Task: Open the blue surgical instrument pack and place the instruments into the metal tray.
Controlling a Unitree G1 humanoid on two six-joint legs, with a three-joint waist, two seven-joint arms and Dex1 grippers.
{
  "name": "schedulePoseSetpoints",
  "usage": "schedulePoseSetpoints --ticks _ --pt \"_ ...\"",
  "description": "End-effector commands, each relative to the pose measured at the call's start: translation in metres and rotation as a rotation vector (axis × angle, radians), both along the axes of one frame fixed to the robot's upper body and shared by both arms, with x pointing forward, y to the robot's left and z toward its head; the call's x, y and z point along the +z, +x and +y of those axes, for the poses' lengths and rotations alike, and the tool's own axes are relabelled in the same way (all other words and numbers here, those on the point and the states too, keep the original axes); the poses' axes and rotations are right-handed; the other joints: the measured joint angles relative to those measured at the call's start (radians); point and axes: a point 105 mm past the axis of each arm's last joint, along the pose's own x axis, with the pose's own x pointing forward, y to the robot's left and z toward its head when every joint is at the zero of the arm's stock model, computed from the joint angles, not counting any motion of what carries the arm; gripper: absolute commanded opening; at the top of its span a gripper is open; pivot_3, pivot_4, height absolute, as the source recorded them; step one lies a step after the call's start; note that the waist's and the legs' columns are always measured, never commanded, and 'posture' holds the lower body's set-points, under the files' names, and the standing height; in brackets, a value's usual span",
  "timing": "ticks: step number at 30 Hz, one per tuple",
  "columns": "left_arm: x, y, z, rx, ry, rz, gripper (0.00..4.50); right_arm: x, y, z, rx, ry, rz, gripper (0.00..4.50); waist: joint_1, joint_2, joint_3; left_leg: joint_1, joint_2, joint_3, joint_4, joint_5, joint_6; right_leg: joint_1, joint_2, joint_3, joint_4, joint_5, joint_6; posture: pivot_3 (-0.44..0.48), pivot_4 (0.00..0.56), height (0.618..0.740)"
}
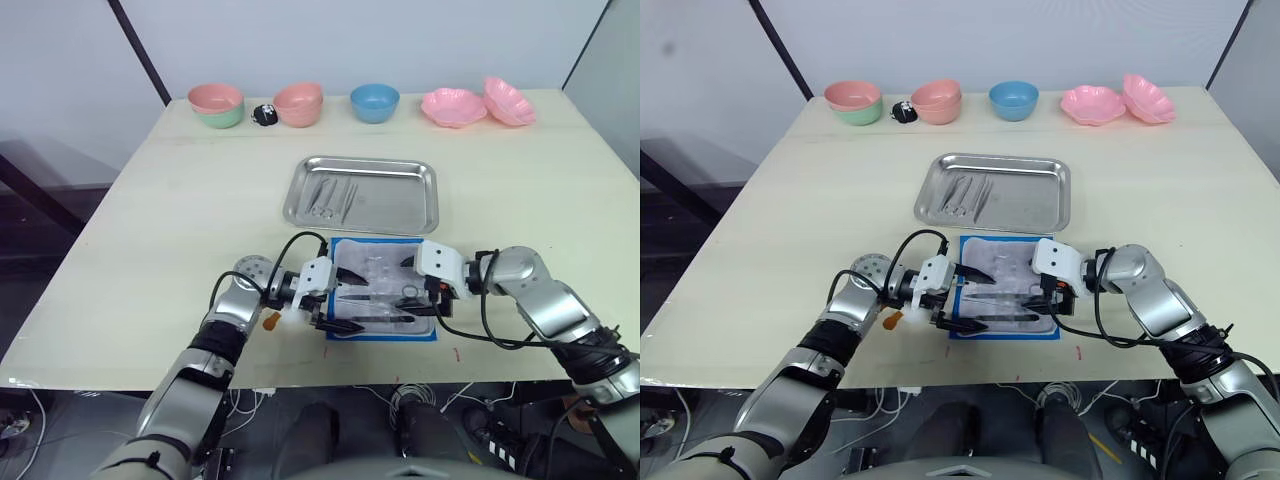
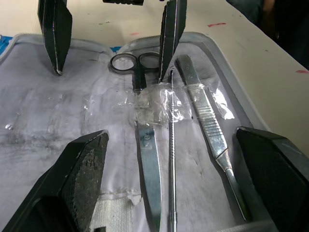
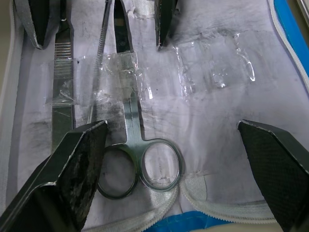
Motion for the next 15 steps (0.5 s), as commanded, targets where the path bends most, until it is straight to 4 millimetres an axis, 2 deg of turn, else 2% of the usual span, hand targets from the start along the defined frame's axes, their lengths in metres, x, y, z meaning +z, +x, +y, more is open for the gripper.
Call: schedulePoseSetpoints --ticks 1,6,15 --pt "-0.05 -0.0246 0.0032 -0.005 0.118 0.166 4.5 -0.0046 -0.0022 0.0001 0.008 -0.024 0.015 2.64 0.0 0.0 -0.002 0.0 0.0 0.0 0.0 0.0 0.0 0.0 0.0 0.0 0.0 0.0 0.0 0.0 0.15 0.74" --pt "-0.052 -0.0254 0.0045 0.002 0.121 0.174 4.5 -0.0061 -0.0031 0.0016 0.02 -0.035 0.019 0.07 -0.001 -0.001 -0.005 0.0 0.0 0.0 0.0 0.0 0.0 0.0 0.0 0.0 -0.001 -0.001 -0.002 0.0 0.15 0.74" --pt "-0.0535 -0.0241 0.009 0.022 0.127 0.177 4.5 -0.004 -0.0077 0.0037 0.045 -0.042 0.022 0.07 -0.001 -0.001 -0.006 0.0 0.0 0.0 0.0 0.0 0.0 0.0 0.0 0.0 -0.001 -0.002 -0.002 0.0 0.15 0.74"
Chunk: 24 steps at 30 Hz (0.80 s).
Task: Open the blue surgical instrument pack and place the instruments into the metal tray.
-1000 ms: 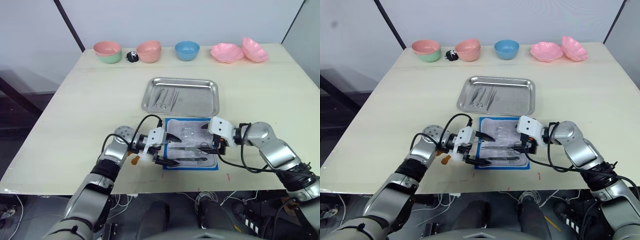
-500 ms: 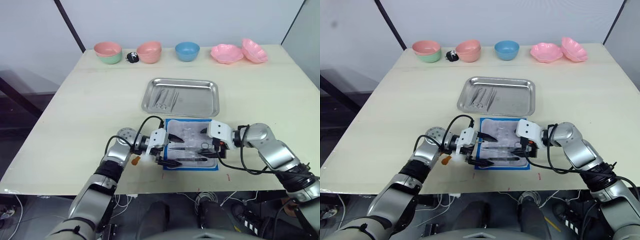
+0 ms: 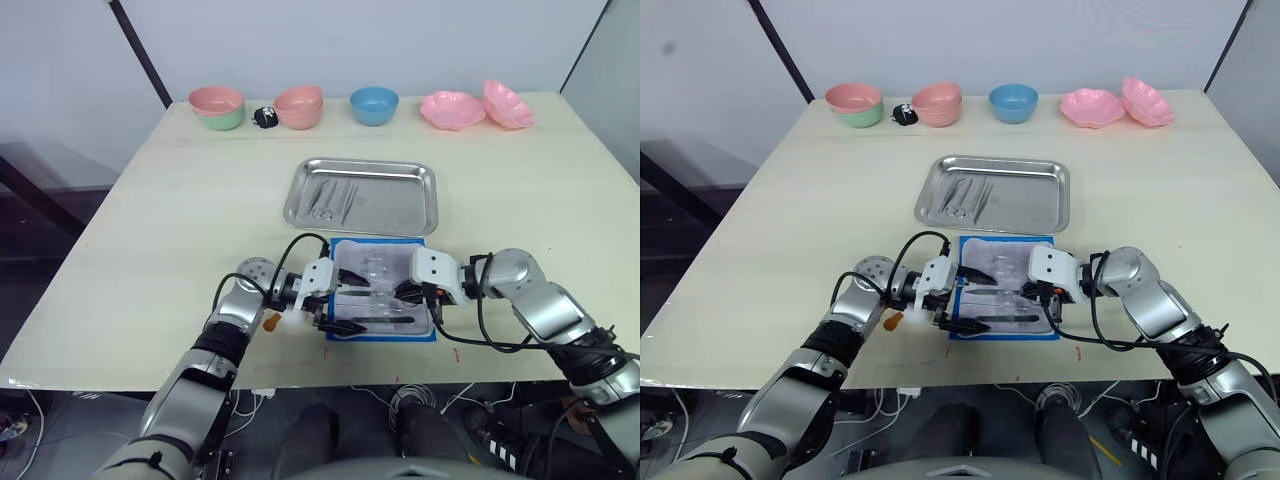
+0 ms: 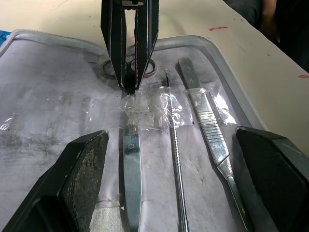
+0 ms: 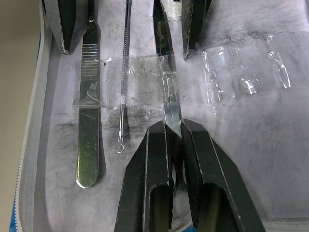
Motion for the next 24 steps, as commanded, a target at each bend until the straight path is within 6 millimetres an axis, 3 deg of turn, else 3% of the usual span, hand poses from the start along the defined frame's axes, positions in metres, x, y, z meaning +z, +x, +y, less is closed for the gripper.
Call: schedulePoseSetpoints --ticks 1,17,24 --pt "-0.051 -0.024 0.01 0.014 0.132 0.168 4.5 0.002 -0.003 0.0 0.01 -0.025 -0.003 0.07 0.0 0.0 0.0 0.0 0.0 0.0 0.0 0.0 0.0 0.0 0.0 0.0 0.0 0.0 0.0 0.0 0.15 0.74" --pt "-0.053 -0.023 0.009 0.012 0.137 0.167 4.5 0.032 -0.01 0.026 0.049 -0.115 -0.077 0.07 0.0 0.001 0.0 0.0 0.0 0.0 0.0 0.0 0.0 0.0 0.0 0.0 0.0 -0.001 0.0 0.0 0.15 0.74" --pt "-0.054 -0.023 0.008 0.014 0.139 0.167 4.5 0.038 -0.014 0.024 0.064 -0.202 -0.099 0.07 0.0 0.001 0.0 0.0 0.0 -0.001 -0.001 0.0 0.0 0.0 -0.001 -0.001 -0.001 -0.001 0.0 0.0 0.15 0.74"
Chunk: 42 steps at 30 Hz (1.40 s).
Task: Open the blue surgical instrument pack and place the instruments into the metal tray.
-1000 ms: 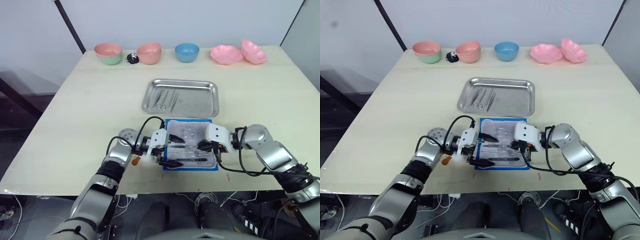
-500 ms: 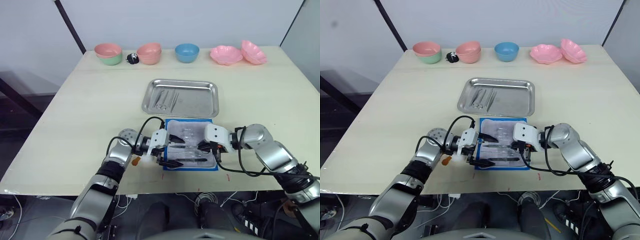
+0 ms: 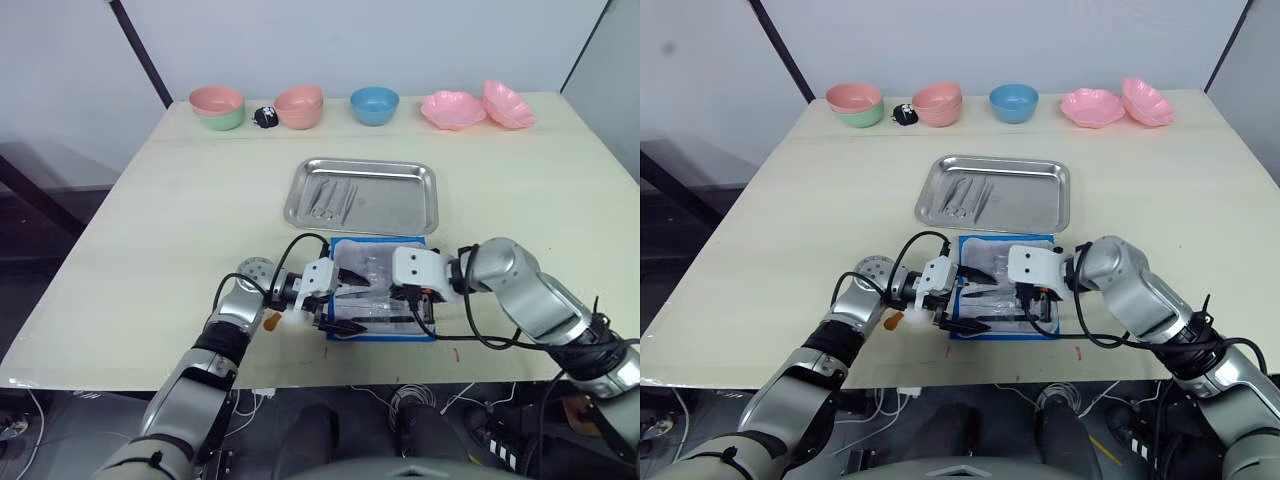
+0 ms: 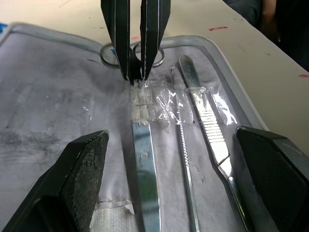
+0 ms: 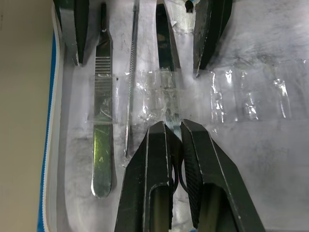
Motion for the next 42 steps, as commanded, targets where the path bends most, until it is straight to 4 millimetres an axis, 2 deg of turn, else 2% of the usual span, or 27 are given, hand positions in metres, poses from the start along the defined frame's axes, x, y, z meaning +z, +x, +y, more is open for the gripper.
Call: schedulePoseSetpoints --ticks 1,18,24,36,42 --pt "-0.054 -0.024 0.008 0.018 0.144 0.176 4.5 0.015 -0.003 0.004 0.036 -0.021 -0.049 0.07 0.0 0.0 0.0 0.0 0.0 0.0 0.0 0.0 0.0 0.0 0.0 0.0 0.0 0.0 0.0 0.0 0.15 0.74" --pt "-0.055 -0.024 0.007 0.022 0.14 0.178 4.5 0.019 0.001 -0.019 0.004 -0.122 -0.074 0.07 0.0 -0.002 0.001 0.0 -0.004 -0.002 -0.001 0.0 0.0 0.0 -0.005 -0.002 0.0 -0.002 0.003 0.0 0.15 0.74" --pt "-0.055 -0.024 0.007 0.023 0.136 0.178 4.5 0.023 -0.003 -0.039 -0.017 -0.159 -0.074 0.07 0.0 -0.003 0.002 0.0 -0.007 -0.003 -0.001 0.0 0.0 0.0 -0.008 -0.003 -0.001 -0.002 0.004 0.0 0.15 0.74" --pt "-0.056 -0.025 0.005 0.024 0.131 0.177 4.5 0.043 -0.014 -0.097 -0.109 -0.235 -0.092 0.07 0.001 -0.004 0.003 -0.001 -0.008 -0.003 -0.003 0.0 0.0 0.0 -0.01 -0.004 -0.003 -0.003 0.005 0.0 0.15 0.74" --pt "-0.056 -0.024 0.004 0.029 0.127 0.175 4.5 0.057 -0.016 -0.118 -0.22 -0.141 -0.078 0.07 0.002 -0.005 0.003 0.0 -0.008 -0.003 -0.004 0.0 0.0 0.001 -0.01 -0.004 -0.004 -0.003 0.005 0.0 0.15 0.74"
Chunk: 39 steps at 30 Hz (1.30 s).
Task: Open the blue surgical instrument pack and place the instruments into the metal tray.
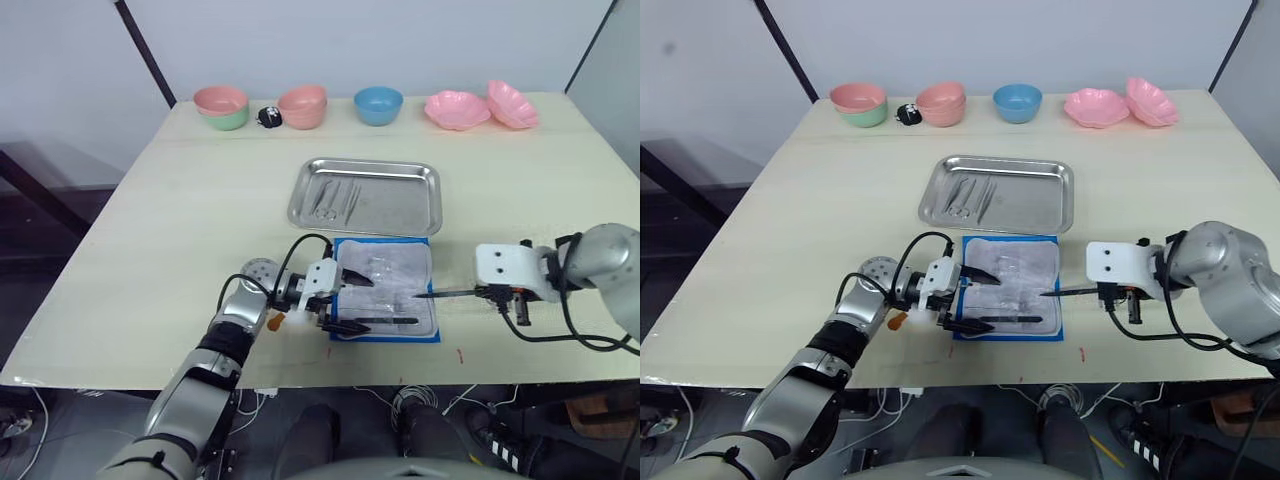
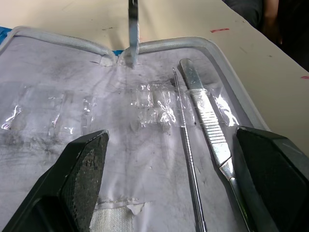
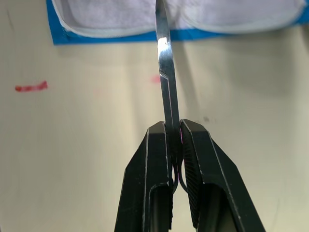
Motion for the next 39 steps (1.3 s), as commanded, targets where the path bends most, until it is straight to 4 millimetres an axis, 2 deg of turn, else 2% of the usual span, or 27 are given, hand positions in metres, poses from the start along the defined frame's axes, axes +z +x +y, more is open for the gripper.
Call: schedulePoseSetpoints --ticks 1,6,12,19,29,39 --pt "-0.056 -0.024 0.01 0.032 0.141 0.179 4.5 0.023 0.004 -0.003 -0.056 0.107 -0.071 0.07 0.0 0.0 0.0 0.0 0.0 0.0 0.0 0.0 0.0 0.0 0.0 0.0 0.0 0.0 0.0 0.0 0.15 0.74" --pt "-0.057 -0.025 0.011 0.029 0.144 0.181 4.5 0.034 0.02 -0.003 -0.212 0.294 -0.118 0.07 0.0 0.0 0.0 0.001 0.0 0.0 -0.001 0.0 0.0 0.001 0.0 0.0 -0.001 0.0 0.0 0.0 0.15 0.74" --pt "-0.057 -0.025 0.011 0.027 0.143 0.183 4.5 0.038 0.044 0.021 -0.37 0.532 -0.132 0.07 -0.001 0.001 0.0 0.0 0.0 -0.001 -0.001 0.0 0.0 0.001 0.0 0.0 -0.001 0.0 0.0 0.0 0.15 0.74" --pt "-0.056 -0.024 0.011 0.035 0.14 0.18 4.5 0.041 0.078 0.046 -0.505 0.666 -0.179 0.07 -0.001 0.002 -0.001 0.0 -0.001 -0.002 -0.002 0.0 0.0 0.001 0.0 0.0 -0.001 0.0 0.0 0.0 0.15 0.74" --pt "-0.057 -0.026 0.011 0.041 0.136 0.183 4.5 0.041 0.12 0.09 -0.613 0.758 -0.204 0.07 -0.002 0.008 -0.005 0.0 -0.001 -0.002 -0.002 0.0 0.001 0.001 0.0 0.0 -0.001 0.0 0.0 0.0 0.15 0.74" --pt "-0.057 -0.027 0.013 0.042 0.141 0.184 4.5 0.025 0.149 0.122 -0.697 0.786 -0.181 0.07 -0.005 0.009 -0.006 0.001 -0.001 -0.002 -0.003 0.001 0.001 0.002 0.0 0.0 0.0 0.0 0.0 0.0 0.15 0.74"
